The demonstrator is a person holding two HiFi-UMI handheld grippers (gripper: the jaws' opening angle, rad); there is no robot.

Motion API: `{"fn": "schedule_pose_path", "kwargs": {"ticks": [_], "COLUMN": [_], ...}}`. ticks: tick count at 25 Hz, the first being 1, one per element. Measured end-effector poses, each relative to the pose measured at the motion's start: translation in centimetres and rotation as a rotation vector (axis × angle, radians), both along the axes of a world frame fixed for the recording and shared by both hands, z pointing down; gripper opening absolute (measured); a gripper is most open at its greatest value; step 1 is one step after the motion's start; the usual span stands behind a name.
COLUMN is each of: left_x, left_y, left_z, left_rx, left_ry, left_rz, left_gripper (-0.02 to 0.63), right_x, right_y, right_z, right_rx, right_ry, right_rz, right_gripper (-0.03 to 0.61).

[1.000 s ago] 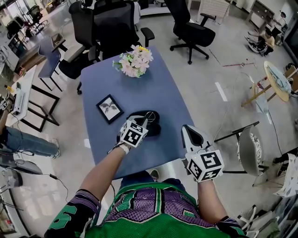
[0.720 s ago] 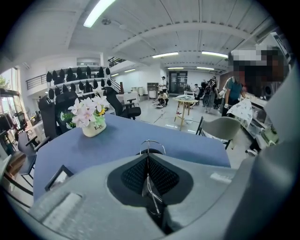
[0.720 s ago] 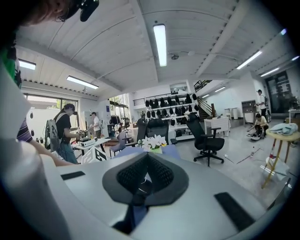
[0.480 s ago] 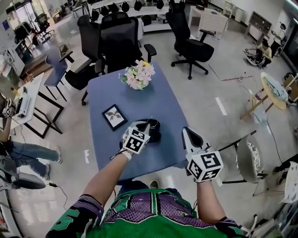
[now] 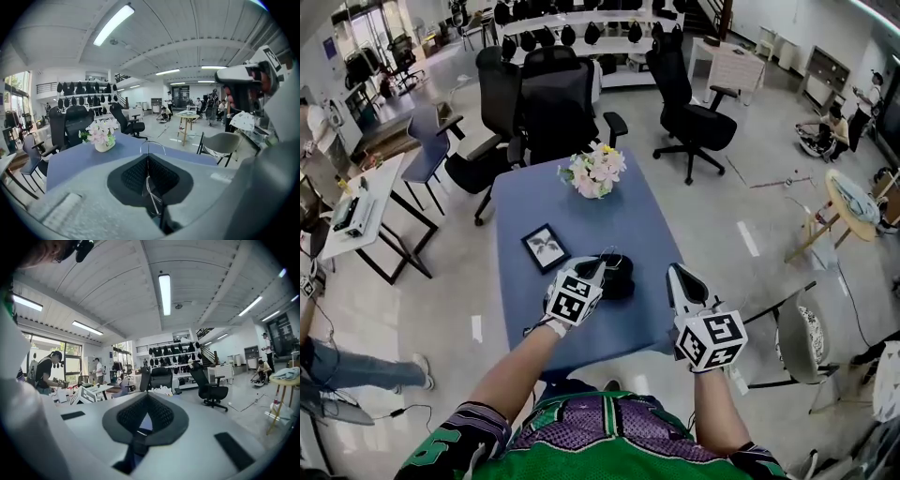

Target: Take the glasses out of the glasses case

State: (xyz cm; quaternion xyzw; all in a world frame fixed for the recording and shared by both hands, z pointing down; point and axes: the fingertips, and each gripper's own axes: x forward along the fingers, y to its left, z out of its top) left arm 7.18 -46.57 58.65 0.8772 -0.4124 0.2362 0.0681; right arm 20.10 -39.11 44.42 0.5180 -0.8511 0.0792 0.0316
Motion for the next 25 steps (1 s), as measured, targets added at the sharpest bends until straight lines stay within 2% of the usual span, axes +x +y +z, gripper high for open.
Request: {"fn": "schedule_pose_path", "kwargs": {"ticks": [7, 16, 25], "left_x": [-3.5, -7.2, -8.4], "left_y": [1.9, 4.6, 7.3], "left_z": [-2.7, -8.9, -13.9], "left_rx": [0.032, 0.108, 0.166], "left_ry": [0.091, 0.234, 0.326], "left_rz": [-0.006, -0.002, 0.054], "left_gripper": [0.018, 0.018, 0.018], "right_x": [-2.1, -4.8, -5.6], "right_y": [0.6, 1.7, 4.4], "right_z": [-1.7, -3.5, -4.1], "right_rx": [0.018, 0.016, 0.008], "right_ry": [0.003, -0.006, -0.018], "right_rz": [0.008, 0.030, 0.093], "right_gripper": [0.003, 0.003, 0.003]}}
